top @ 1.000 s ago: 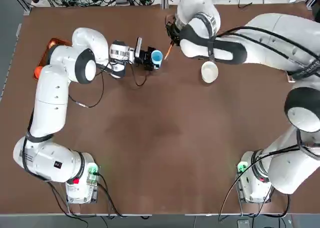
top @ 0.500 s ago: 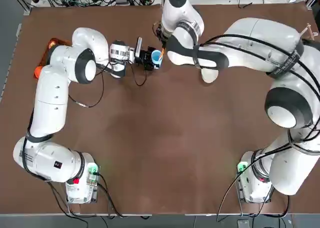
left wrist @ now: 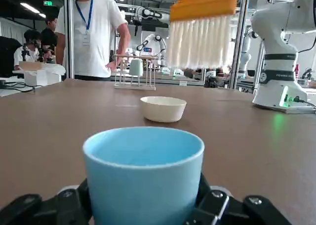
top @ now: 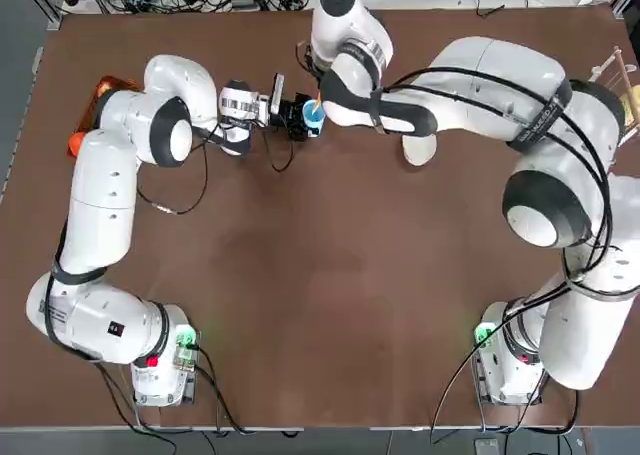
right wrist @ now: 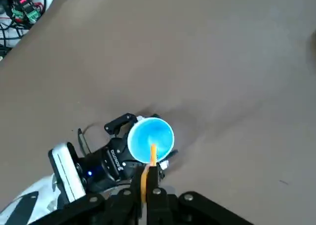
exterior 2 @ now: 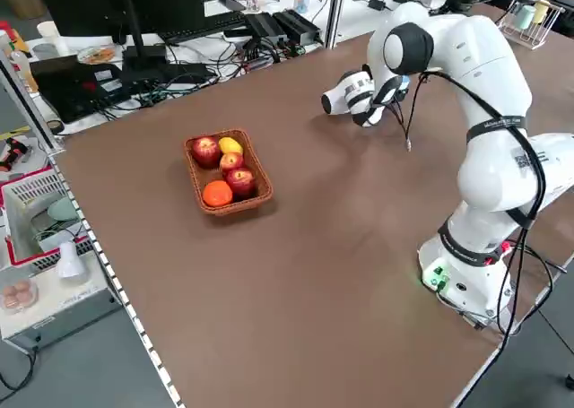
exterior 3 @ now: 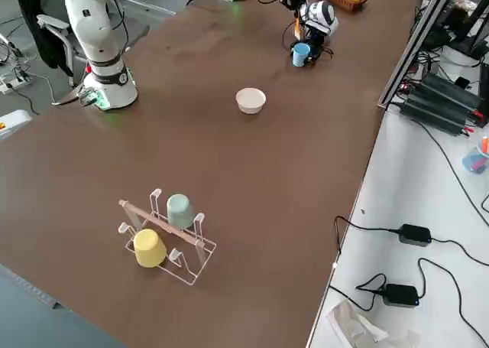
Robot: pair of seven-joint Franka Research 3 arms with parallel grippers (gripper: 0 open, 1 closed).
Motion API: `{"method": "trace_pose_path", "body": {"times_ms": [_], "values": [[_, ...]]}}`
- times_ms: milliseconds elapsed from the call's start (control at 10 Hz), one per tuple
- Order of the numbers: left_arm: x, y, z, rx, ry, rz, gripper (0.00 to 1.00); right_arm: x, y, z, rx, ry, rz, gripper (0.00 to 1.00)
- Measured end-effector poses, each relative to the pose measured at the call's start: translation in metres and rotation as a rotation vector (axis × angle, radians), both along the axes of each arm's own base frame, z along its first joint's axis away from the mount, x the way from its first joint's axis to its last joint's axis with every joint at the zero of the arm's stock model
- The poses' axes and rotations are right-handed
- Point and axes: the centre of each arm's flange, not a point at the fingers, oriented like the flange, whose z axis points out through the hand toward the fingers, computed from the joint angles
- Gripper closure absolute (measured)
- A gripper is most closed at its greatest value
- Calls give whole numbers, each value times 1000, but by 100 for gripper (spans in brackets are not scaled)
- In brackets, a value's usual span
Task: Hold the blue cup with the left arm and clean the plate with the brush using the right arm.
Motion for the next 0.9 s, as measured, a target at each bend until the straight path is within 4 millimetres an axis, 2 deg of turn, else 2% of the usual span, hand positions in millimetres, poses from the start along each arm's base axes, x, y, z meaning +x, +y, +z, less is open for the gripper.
{"method": "trace_pose_path", "body": {"times_ms": [300,900], "values": [[0,0,0,0,0,0,26,14,0,-3,-4,-13,-18,94],[0,-1,1,2,-2,0,26,22,7,-39,-58,-29,-35,94]]}}
